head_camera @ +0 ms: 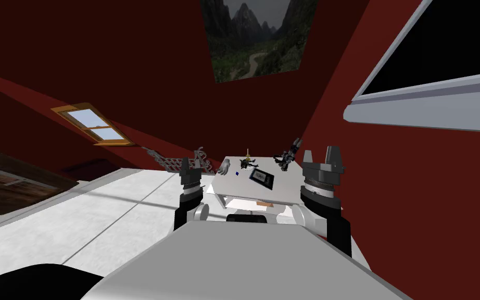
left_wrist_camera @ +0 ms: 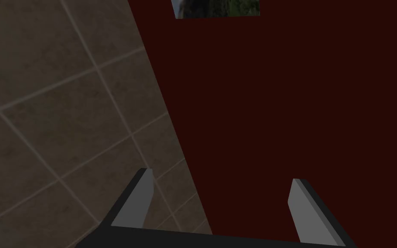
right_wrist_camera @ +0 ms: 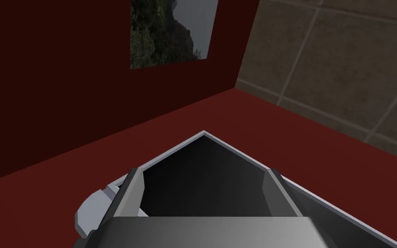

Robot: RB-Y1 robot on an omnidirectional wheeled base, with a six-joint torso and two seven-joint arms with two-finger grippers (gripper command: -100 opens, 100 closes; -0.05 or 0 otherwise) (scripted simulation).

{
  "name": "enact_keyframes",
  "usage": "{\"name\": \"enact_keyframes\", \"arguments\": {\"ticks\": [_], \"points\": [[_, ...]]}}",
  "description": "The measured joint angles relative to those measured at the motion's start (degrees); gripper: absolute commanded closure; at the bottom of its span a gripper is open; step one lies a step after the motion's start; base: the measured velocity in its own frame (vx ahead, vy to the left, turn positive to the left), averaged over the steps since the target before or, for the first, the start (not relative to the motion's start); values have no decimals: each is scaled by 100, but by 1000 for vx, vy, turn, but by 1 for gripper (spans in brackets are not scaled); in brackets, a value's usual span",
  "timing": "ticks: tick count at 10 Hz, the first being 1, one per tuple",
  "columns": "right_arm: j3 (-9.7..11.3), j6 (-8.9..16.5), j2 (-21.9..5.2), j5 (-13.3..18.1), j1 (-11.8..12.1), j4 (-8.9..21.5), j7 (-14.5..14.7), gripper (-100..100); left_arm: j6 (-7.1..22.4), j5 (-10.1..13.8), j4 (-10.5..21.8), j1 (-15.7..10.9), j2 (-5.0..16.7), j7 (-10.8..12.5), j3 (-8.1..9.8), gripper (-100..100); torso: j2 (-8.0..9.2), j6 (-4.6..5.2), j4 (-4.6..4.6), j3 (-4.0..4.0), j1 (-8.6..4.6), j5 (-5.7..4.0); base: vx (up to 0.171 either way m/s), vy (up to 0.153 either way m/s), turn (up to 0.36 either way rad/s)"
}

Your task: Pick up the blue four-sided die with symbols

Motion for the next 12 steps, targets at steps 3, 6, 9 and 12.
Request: {"name": "enact_keyframes", "arguments": {"ticks": [3,6,9,12], "points": [[0,0,-1,0,-1,0,0,0,218,126,247,-73,344,107,10,-100,17,3,4,10,24,6,-47,62,-280],[0,0,-1,0,-1,0,0,0,566,309,545,-218,649,252,83,-100,21,2,5,12,25,6,-62,53,-267],[0,1,-1,0,-2,1,0,0,1020,570,1003,-381,1054,475,212,-100,21,4,5,13,35,8,-59,65,-313],[0,0,-1,0,-1,0,0,0,1421,760,1372,-503,1349,631,297,-100,11,2,3,6,26,6,-41,41,-281]]}}
